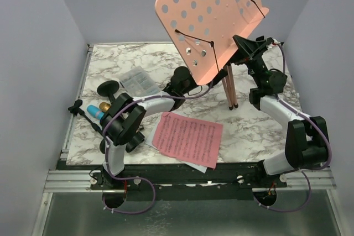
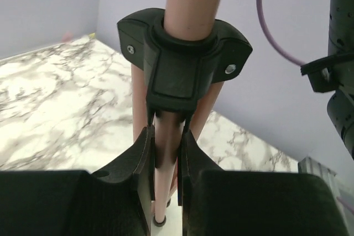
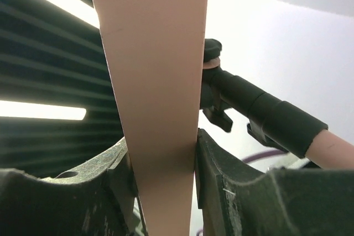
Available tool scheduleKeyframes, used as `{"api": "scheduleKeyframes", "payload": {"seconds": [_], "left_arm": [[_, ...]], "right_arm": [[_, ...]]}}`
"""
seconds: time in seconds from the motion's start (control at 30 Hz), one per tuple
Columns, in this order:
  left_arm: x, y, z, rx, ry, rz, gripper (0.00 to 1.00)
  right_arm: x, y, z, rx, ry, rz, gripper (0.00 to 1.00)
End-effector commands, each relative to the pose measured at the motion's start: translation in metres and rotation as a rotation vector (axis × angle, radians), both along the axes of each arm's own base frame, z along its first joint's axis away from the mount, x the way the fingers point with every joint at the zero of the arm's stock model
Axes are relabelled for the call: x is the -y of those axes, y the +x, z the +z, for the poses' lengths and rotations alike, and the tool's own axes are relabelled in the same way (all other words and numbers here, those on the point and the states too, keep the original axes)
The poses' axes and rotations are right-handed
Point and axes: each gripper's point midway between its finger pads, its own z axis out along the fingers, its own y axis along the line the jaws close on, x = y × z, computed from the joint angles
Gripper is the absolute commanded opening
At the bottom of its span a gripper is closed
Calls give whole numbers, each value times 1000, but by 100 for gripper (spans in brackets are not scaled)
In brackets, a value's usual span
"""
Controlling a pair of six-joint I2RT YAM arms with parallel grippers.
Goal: Set up the instrument practice props
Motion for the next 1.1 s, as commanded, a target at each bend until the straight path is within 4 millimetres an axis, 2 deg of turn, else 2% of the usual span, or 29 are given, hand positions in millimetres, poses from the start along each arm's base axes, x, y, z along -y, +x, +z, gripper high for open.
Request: {"api": "scheduleKeyframes", "payload": {"seconds": [0.0, 0.1, 0.2, 0.4, 0.6, 0.67, 0.73, 0.83, 0.93, 1.03, 1.07], "left_arm": [[-91, 49, 46, 44, 21, 229, 0], [-106, 46, 53, 29, 55, 239, 0], [-117, 39, 58, 25, 89, 256, 0], [-128, 23, 41, -7, 127, 246, 0], [-131, 13, 36, 17, 162, 246, 0], [-130, 13, 33, 36, 189, 259, 0], [-132, 16, 31, 37, 208, 278, 0], [-132, 19, 33, 17, 215, 288, 0], [-130, 17, 37, 12, 200, 273, 0], [-130, 17, 34, 9, 205, 275, 0], [-131, 18, 33, 5, 205, 277, 0]], "right_arm": [[11, -92, 50, 426, 17, 32, 1], [9, -97, 37, 418, -5, 41, 1], [8, -95, 24, 378, -25, 19, 1], [0, -92, 12, 346, -95, 21, 1], [-6, -91, -5, 328, -176, 1, 1], [-16, -87, -22, 311, -272, 4, 1], [-24, -77, -47, 274, -392, -10, 1], [-34, -49, -95, 223, -674, -65, 6], [-25, -11, -142, 134, -991, -147, 16], [-10, 16, -169, 88, -1224, -202, 29], [-7, 23, -173, 98, -1288, -208, 33]]}}
